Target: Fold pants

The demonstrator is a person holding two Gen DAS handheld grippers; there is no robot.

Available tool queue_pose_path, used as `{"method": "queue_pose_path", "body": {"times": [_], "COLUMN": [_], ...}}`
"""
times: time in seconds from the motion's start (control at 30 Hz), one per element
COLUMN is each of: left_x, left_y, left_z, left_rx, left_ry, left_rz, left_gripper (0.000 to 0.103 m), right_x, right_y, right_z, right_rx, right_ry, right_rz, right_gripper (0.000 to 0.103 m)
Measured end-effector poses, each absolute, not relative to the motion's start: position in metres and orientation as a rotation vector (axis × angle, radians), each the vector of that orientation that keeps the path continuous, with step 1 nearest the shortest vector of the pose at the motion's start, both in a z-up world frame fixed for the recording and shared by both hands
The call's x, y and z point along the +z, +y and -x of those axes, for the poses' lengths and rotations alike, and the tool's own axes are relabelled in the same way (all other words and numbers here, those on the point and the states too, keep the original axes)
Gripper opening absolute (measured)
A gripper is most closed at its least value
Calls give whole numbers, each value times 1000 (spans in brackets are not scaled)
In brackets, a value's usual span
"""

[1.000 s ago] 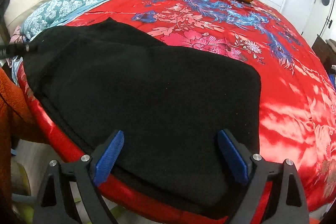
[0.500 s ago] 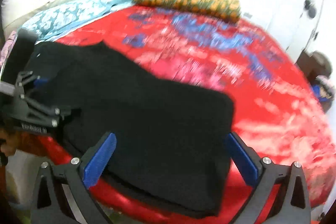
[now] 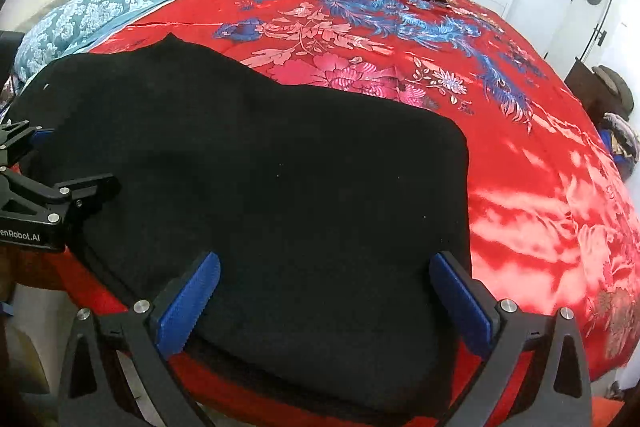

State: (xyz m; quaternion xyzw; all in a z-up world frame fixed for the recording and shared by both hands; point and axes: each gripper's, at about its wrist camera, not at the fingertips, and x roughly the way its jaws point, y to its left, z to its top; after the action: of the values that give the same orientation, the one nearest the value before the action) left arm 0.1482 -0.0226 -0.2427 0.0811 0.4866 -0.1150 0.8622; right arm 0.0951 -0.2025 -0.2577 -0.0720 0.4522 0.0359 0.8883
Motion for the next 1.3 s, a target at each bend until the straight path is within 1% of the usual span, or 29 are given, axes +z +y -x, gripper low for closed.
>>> {"method": "queue_pose_path", "body": {"times": [1.3], "left_x": [-244], "left_y": [-25], "left_z": [-150], "left_rx": [-250], "left_ry": [1034], "left_rz": [-171], "left_gripper": [102], "right_x": [-263], "right_y": [-206], "right_z": [-91], "right_rx": [77], "right_ry": [928], "right_rz": [140], "right_gripper": [103]}}
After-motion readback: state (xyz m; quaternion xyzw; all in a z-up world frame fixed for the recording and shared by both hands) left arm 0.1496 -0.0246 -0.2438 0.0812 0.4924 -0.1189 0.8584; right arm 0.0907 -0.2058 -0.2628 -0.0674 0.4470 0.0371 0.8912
